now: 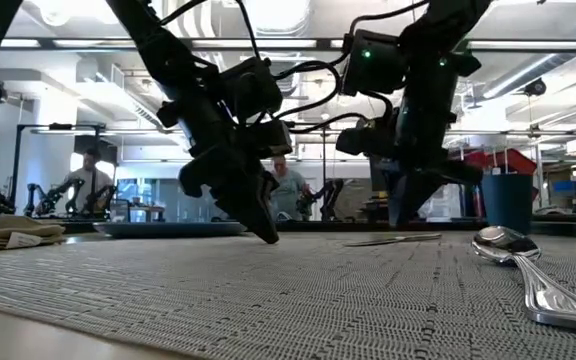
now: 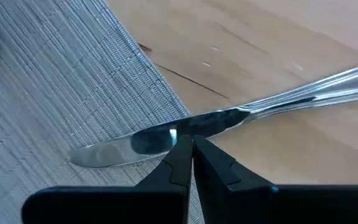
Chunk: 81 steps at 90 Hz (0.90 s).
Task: Set table place
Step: Put the silver table knife to the left of the silver spoon on the gray table mat
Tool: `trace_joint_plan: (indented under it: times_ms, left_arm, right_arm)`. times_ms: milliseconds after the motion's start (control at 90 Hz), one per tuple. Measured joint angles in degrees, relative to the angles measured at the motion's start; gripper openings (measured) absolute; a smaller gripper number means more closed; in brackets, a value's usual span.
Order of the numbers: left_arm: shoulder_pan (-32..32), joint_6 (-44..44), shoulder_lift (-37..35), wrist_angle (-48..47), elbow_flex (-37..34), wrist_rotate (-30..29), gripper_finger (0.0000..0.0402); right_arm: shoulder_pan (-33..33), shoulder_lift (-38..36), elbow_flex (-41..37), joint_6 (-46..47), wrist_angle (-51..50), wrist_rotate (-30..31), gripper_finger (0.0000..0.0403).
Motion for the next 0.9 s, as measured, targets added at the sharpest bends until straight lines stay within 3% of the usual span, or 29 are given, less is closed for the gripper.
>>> trace_joint_plan:
  times_ms: [389,633,778,900]
  left_arm:
    - [0.0,0.1,0.0,0.3,0.0,-0.2,0.0001]
    - [0.1,1.0,0.0,1.0,0.0,-0.8,0.0001]
    - [0.1,1.1,0.0,1.0,0.0,-0.7,0.0001]
    - [0.2,1.1,0.0,1.0,0.0,-0.4,0.0001]
  right_arm:
    - [0.3,3.4,0.3,-0.9,7.9,-3.3,0.0000]
    - [3.1,3.2,0.2,-5.9,19.2,-15.5,0.0000]
    - [4.4,2.2,0.2,-5.3,21.0,-14.8,0.0000]
    - [4.7,0.4,0.4,-3.1,18.1,-7.9,0.0000]
